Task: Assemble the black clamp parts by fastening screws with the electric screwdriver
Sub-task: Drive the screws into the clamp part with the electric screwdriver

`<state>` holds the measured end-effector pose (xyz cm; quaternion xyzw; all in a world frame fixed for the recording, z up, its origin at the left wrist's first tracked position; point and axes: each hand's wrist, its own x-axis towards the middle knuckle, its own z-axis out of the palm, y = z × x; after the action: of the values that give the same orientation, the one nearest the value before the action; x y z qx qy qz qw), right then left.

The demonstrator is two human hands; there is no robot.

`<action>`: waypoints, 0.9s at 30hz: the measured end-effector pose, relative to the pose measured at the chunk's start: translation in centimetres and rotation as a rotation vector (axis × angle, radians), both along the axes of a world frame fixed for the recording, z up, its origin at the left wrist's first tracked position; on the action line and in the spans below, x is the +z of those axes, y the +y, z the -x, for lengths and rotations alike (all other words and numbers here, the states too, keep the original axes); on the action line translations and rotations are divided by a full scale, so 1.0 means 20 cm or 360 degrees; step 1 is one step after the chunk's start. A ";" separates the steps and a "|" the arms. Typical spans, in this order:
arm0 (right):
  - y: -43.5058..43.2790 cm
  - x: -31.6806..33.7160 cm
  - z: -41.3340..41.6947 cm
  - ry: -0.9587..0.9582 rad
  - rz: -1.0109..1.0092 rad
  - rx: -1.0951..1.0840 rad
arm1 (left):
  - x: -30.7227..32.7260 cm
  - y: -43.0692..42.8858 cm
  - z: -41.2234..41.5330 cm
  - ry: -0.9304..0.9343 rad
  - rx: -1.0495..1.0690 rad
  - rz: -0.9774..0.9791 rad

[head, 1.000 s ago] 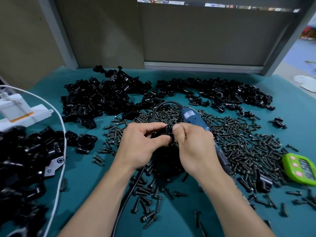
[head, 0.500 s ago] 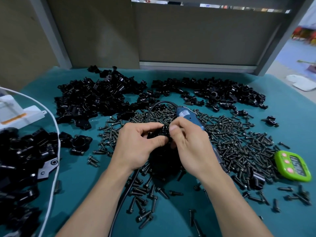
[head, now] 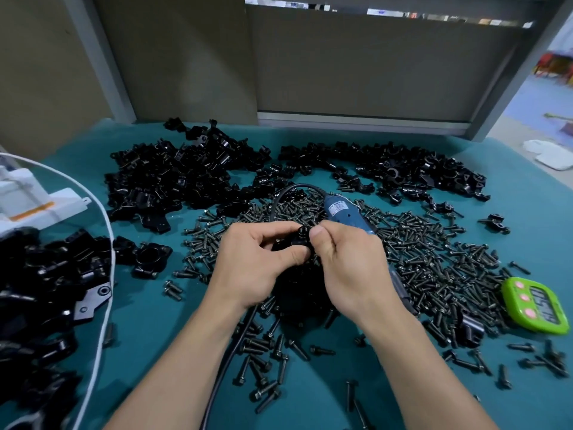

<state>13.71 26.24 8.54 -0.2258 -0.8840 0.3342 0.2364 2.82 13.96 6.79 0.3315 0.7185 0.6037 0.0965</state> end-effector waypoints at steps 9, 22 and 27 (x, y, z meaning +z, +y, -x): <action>0.10 0.12 -0.07 -0.0981 -0.0411 -0.0618 | -0.02 -0.03 0.02 -0.0010 0.0276 0.0081; 0.34 0.27 -0.14 0.0186 0.0448 -0.0445 | -0.04 -0.07 0.14 -0.0263 0.0695 -0.0315; 0.33 0.31 -0.04 0.0988 0.1405 -0.0452 | -0.03 -0.04 0.07 -0.0182 0.0541 -0.0022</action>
<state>14.54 32.82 14.68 -0.3111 -0.5099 0.6885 0.4113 1.37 13.22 6.21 0.1712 0.7534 0.6341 0.0315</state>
